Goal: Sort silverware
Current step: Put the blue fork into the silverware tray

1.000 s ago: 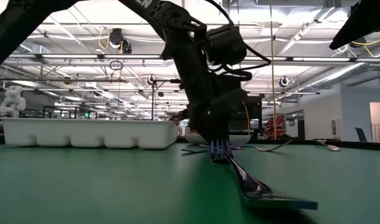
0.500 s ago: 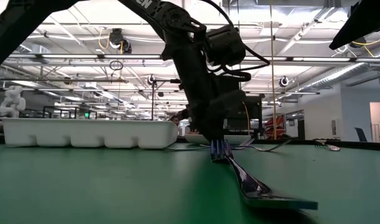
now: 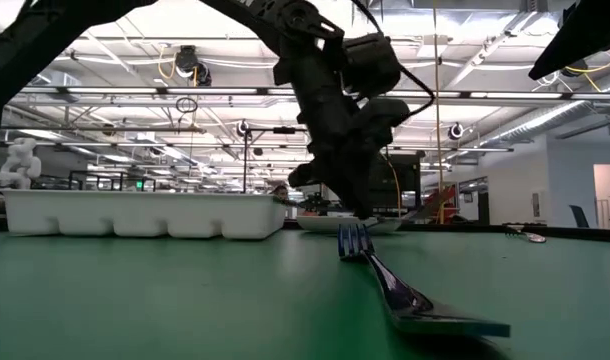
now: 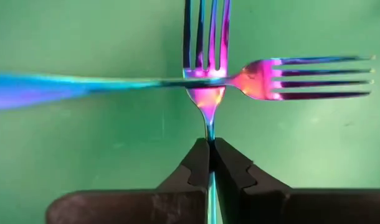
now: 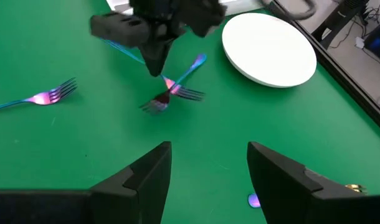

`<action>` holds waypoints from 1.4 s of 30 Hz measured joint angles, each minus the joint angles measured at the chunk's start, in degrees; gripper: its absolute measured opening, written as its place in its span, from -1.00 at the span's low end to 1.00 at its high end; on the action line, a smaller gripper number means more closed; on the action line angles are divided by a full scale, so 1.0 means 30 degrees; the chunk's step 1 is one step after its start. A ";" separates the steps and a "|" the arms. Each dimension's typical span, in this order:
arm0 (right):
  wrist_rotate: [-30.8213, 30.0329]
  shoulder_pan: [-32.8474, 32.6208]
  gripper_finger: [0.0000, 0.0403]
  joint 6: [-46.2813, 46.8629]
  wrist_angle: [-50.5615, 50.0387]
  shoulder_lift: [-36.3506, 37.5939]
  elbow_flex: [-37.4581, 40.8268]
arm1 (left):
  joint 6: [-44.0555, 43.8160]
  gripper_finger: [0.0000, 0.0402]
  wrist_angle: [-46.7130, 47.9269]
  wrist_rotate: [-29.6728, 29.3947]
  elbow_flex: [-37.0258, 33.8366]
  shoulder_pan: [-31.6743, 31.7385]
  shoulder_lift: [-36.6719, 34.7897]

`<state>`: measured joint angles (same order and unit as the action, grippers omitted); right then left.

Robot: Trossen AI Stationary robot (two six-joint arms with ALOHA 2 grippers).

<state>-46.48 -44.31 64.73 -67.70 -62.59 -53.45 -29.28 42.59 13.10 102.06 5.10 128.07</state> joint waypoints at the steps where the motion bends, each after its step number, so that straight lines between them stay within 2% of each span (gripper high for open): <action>1: 0.0000 0.0000 -0.01 0.0000 0.0000 0.0007 0.0000 | -0.0394 -0.96 0.0040 0.0600 0.0081 0.0167 0.0000; 4: 0.0000 0.0000 -0.01 -0.0002 0.0007 0.0005 0.0000 | -0.1322 -0.96 0.0418 0.2808 0.0108 0.0606 0.0000; 8: 0.0006 0.0000 -0.01 -0.0124 0.0008 0.0000 0.0000 | -0.2076 -0.96 0.1242 0.4111 0.0130 0.0912 -0.0015; 19: 0.0007 -0.0007 -0.01 -0.0376 0.0038 0.0000 0.0000 | -0.2558 -0.96 0.5679 0.4835 0.0145 0.1545 -0.0051; 25: 0.0007 -0.0007 -0.01 -0.0372 0.0058 0.0000 0.0000 | -0.2645 -0.96 0.6769 0.6566 0.0159 0.1442 -0.0058; 36: 0.0015 -0.0007 -0.01 -0.0357 0.0064 0.0000 0.0000 | -0.1541 -0.96 0.8711 0.6634 0.0182 0.0687 -0.0272; 42: 0.0015 -0.0007 -0.01 -0.0364 0.0058 0.0000 0.0000 | -0.0847 -0.96 0.9559 0.5895 0.1912 0.0204 -0.0575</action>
<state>-46.44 -44.34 63.64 -67.53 -62.59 -53.45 -31.82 71.26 30.78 107.80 5.71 126.34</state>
